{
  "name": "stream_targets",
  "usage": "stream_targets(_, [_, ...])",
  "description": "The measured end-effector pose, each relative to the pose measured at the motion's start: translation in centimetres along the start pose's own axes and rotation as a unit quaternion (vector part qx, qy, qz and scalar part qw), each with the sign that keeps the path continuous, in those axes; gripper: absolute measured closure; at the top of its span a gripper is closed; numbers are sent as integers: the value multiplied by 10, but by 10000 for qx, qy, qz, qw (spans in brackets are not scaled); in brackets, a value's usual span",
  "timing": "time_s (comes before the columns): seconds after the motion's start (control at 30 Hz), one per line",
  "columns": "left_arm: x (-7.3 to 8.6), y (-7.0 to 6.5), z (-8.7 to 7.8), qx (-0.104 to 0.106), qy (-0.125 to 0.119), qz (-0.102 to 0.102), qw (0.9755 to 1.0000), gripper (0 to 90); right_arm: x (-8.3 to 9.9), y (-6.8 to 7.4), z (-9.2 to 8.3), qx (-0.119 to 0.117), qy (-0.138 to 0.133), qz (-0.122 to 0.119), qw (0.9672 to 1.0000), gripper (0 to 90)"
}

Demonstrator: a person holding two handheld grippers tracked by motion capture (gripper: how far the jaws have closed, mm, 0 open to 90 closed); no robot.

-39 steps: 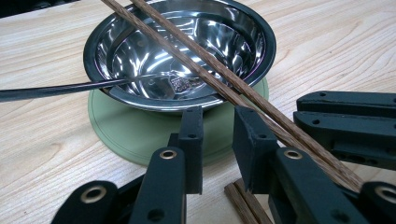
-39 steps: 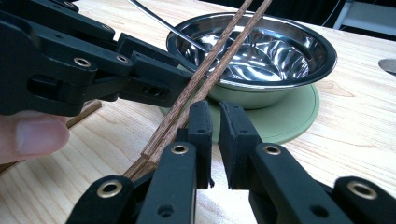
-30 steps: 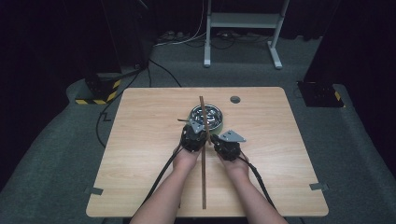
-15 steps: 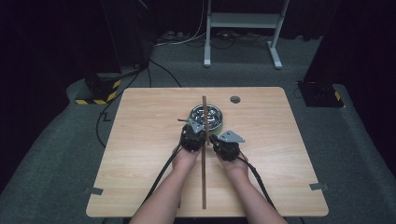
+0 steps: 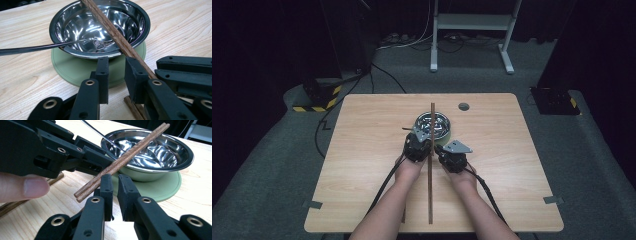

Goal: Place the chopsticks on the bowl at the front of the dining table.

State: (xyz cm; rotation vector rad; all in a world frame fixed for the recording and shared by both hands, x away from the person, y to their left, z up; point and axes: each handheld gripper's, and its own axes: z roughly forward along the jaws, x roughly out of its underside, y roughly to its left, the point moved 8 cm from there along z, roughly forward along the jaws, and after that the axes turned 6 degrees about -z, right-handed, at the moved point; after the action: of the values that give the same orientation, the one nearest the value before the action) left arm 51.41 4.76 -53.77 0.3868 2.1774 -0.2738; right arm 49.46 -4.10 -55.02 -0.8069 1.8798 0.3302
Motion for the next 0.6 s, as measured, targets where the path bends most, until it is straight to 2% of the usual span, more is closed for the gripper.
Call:
stream_targets(0.47, [3, 3, -1, -17, 24, -6, 10000, 726, 0, -1, -1, 66, 15, -21, 10000, 817])
stream_targets(0.6, [0, 6, -3, -29, -70, -39, 10000, 739, -3, -7, -6, 152, -1, 54, 9999, 830])
